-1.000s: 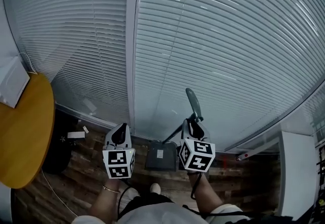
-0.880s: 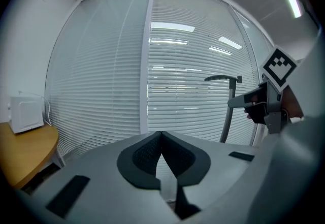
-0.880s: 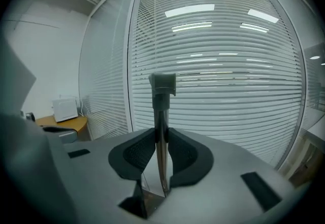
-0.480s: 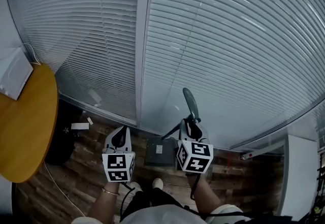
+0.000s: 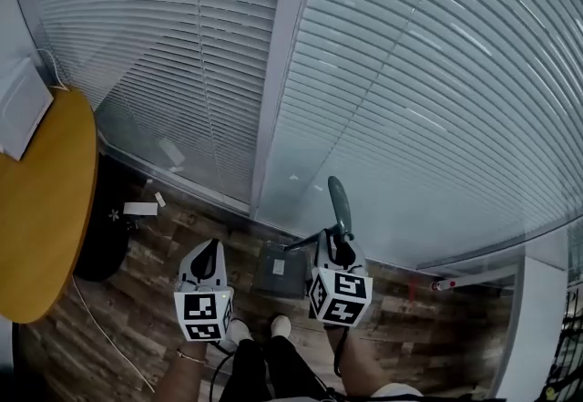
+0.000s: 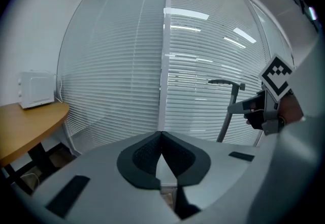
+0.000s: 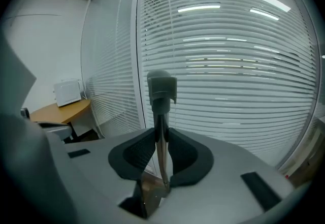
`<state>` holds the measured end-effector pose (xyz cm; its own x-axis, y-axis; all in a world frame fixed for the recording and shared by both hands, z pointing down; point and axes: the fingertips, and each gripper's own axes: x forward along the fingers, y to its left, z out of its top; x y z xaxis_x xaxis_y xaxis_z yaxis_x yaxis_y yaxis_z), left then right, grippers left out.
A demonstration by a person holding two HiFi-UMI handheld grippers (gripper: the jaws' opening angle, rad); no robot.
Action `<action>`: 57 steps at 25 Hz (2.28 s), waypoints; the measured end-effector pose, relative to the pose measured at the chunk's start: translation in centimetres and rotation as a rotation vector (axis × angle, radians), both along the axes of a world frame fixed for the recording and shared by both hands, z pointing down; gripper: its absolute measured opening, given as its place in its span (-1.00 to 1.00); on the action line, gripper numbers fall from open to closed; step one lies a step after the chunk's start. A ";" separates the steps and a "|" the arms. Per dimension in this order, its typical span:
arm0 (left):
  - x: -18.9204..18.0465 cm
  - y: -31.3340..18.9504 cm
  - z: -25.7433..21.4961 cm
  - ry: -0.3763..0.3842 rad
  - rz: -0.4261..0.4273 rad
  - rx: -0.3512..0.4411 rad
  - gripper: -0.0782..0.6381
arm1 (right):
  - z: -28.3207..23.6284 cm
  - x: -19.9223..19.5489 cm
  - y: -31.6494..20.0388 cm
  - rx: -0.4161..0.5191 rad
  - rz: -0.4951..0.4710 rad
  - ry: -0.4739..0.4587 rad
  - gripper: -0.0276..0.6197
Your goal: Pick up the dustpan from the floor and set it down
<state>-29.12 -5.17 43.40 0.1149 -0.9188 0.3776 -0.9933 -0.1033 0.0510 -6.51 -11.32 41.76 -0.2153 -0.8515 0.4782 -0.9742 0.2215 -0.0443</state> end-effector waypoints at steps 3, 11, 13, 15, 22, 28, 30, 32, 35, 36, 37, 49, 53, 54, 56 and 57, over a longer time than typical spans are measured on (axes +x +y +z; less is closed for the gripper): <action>-0.8 0.1 2.0 0.008 -0.019 -0.018 -0.73 | 2.2 -0.9 -0.1 -0.019 -0.014 0.010 -0.62; -2.5 0.3 7.3 0.017 -0.041 -0.056 -0.73 | 8.8 -2.6 -0.2 -0.081 -0.015 0.028 -0.62; -2.9 0.4 8.6 0.019 -0.045 -0.069 -0.73 | 10.5 -2.6 -0.3 -0.101 -0.008 0.032 -0.62; -3.2 0.6 10.0 0.018 -0.046 -0.083 -0.73 | 12.1 -2.7 -0.3 -0.117 -0.002 0.036 -0.62; -3.7 0.8 13.5 0.020 -0.046 -0.116 -0.73 | 16.2 -2.9 -0.4 -0.160 0.016 0.045 -0.62; -3.8 0.7 15.4 0.034 -0.050 -0.138 -0.73 | 18.1 -3.0 -0.7 -0.188 0.024 0.062 -0.62; -4.1 0.6 15.8 0.038 -0.051 -0.142 -0.73 | 18.6 -3.2 -0.9 -0.194 0.026 0.068 -0.62; -4.3 0.7 16.2 0.042 -0.054 -0.147 -0.73 | 19.0 -3.1 -1.0 -0.202 0.028 0.077 -0.62; -4.5 0.7 16.4 0.046 -0.063 -0.159 -0.73 | 19.6 -2.7 -1.1 -0.219 0.033 0.089 -0.62; -4.6 0.6 16.5 0.046 -0.065 -0.161 -0.73 | 19.7 -2.6 -1.2 -0.222 0.036 0.089 -0.62; -4.7 0.5 16.5 0.045 -0.067 -0.162 -0.73 | 19.9 -2.6 -1.4 -0.221 0.039 0.088 -0.62; -5.4 0.4 17.9 0.053 -0.087 -0.181 -0.73 | 21.2 -1.8 -3.9 -0.222 0.083 0.094 -0.62; -5.4 0.3 18.1 0.055 -0.090 -0.185 -0.73 | 21.2 -1.5 -4.6 -0.211 0.096 0.092 -0.62; -5.3 0.3 18.1 0.056 -0.091 -0.186 -0.73 | 21.2 -1.4 -4.7 -0.209 0.098 0.092 -0.62; -5.2 0.3 18.0 0.057 -0.090 -0.185 -0.73 | 21.2 -1.3 -4.8 -0.206 0.102 0.093 -0.62; -5.1 0.3 18.0 0.057 -0.089 -0.184 -0.73 | 21.2 -1.3 -4.9 -0.205 0.104 0.094 -0.62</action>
<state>-34.20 -4.92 61.42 0.0621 -0.8423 0.5354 -0.9931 0.0011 0.1170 -7.77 -16.17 62.99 -0.0780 -0.7497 0.6571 -0.9932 0.1159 0.0144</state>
